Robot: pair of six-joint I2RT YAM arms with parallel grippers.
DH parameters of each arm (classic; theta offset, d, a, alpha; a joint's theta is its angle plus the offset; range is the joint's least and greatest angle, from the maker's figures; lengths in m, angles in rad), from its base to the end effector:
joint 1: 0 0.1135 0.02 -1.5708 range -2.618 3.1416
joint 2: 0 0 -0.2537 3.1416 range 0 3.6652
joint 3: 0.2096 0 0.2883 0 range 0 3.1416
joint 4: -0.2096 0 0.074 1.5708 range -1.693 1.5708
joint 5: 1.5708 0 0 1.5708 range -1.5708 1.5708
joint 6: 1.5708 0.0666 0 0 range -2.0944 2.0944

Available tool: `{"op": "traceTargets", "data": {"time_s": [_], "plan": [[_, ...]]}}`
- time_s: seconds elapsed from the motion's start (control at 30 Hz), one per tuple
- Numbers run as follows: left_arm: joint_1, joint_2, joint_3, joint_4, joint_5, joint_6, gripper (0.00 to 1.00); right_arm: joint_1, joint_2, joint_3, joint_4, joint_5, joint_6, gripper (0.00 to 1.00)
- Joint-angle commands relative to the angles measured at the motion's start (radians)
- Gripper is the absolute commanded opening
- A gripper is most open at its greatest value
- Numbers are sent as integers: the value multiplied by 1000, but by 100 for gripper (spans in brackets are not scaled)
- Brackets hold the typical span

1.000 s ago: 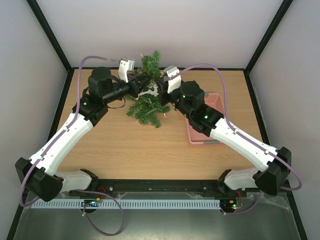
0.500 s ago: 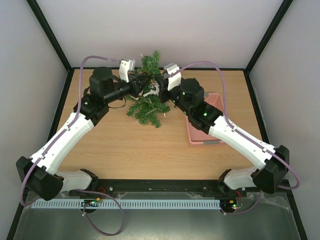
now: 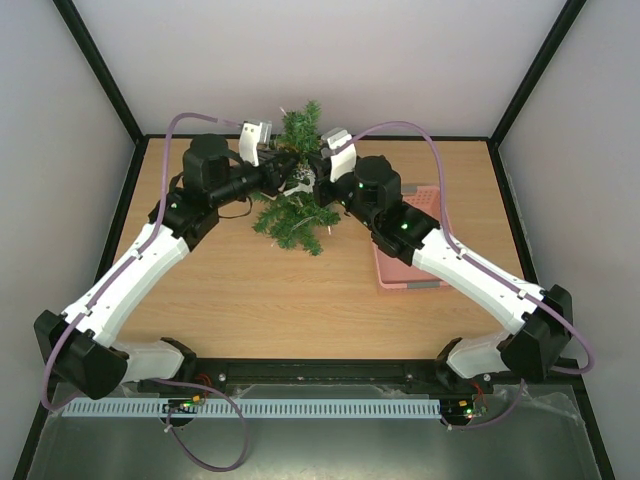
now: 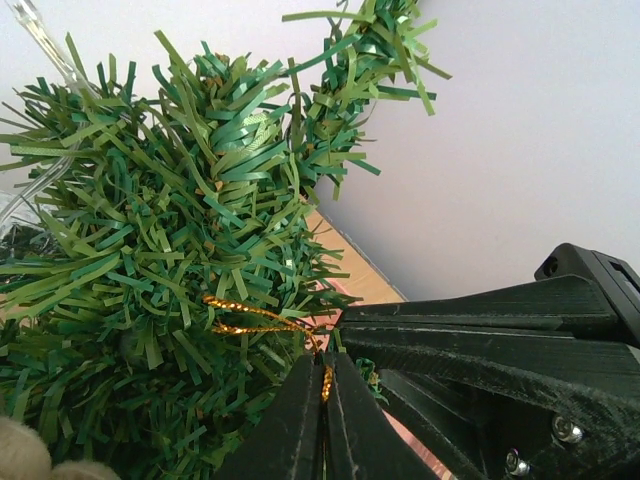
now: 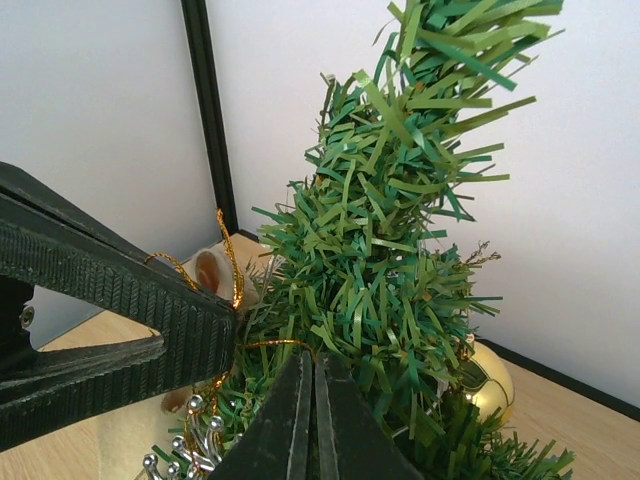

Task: Decorate the small christmas tree
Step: Hang the decoration item on the Christmas tree.

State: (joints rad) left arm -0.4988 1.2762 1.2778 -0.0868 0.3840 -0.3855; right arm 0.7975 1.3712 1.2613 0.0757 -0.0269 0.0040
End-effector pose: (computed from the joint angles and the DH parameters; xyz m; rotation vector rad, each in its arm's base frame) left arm 0.3073 -0.1958 0.4052 0.4036 1.6987 -0.9773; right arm 0.2761 0.2854 0.3861 -0.6544 1.5068 0.6396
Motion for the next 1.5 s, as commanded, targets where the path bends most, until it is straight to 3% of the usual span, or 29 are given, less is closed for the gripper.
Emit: {"op": "traceTargets", "data": {"time_s": [0.0,0.43,0.67,0.97,1.27,1.37,1.43,1.47], "plan": [[7,-8,0,-8,4,10,3,-6,-14,8,-5,12,0,2],[6,-39,-81,41,105,-68,8,-7,-53,-30,-21,19,9,2],[6,-69,-85,49,106,-72,18,-7,-91,-49,-26,47,16,22],[6,-125,-94,37,92,-57,29,-6,-186,-105,-71,99,31,35],[7,-233,-181,-58,2,82,60,-8,-292,-203,-150,202,51,45],[6,-290,-241,-105,-83,129,74,-41,-281,-226,-194,232,55,46],[7,-331,-292,-120,-139,141,97,-75,-273,-239,-219,252,94,46],[7,-352,-317,-124,-175,137,99,-91,-272,-250,-223,266,128,46]]}}
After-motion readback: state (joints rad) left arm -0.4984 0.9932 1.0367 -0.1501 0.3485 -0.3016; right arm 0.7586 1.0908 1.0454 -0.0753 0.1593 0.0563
